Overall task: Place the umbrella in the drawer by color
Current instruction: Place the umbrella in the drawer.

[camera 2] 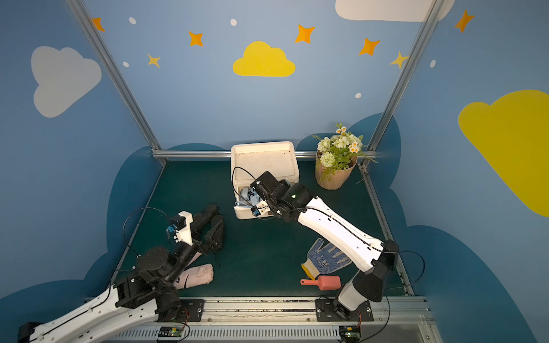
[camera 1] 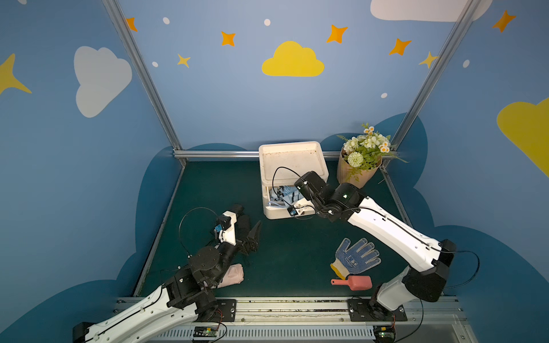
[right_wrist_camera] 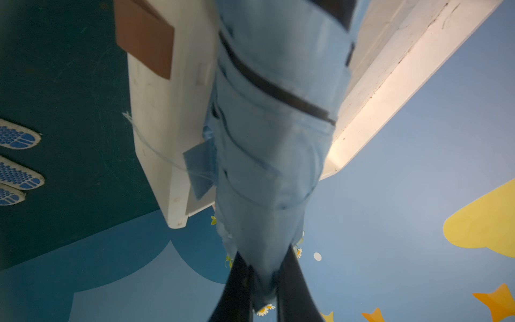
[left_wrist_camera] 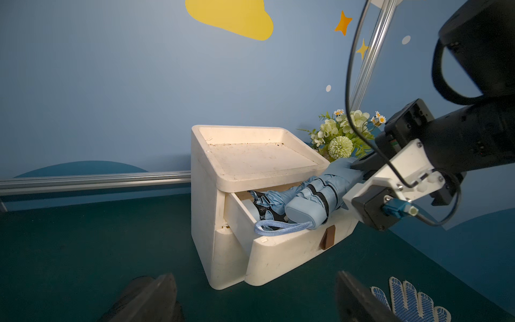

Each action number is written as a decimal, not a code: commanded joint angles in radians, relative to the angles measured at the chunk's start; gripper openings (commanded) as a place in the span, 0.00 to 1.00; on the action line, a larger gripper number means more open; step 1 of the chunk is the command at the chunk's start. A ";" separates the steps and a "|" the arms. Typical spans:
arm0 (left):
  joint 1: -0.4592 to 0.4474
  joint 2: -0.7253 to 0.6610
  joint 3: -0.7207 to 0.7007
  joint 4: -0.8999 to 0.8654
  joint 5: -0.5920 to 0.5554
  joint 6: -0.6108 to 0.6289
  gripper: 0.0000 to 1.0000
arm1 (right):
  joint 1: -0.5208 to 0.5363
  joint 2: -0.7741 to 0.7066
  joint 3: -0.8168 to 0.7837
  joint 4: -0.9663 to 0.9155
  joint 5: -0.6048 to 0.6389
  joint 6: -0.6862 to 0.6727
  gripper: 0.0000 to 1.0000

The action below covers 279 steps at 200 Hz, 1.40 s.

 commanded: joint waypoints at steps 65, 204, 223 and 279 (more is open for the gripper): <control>0.017 -0.023 -0.031 0.012 0.009 -0.018 0.95 | -0.030 0.193 0.163 -0.261 -0.117 0.228 0.00; 0.023 -0.056 -0.049 0.014 -0.006 -0.021 0.96 | -0.043 0.231 0.217 -0.258 -0.016 0.356 0.33; 0.025 -0.056 -0.048 0.014 -0.008 -0.020 0.96 | -0.021 0.185 0.222 -0.234 -0.051 0.379 0.41; 0.029 -0.009 -0.012 0.041 -0.006 -0.006 0.95 | 0.000 0.034 0.220 -0.118 -0.122 0.550 0.45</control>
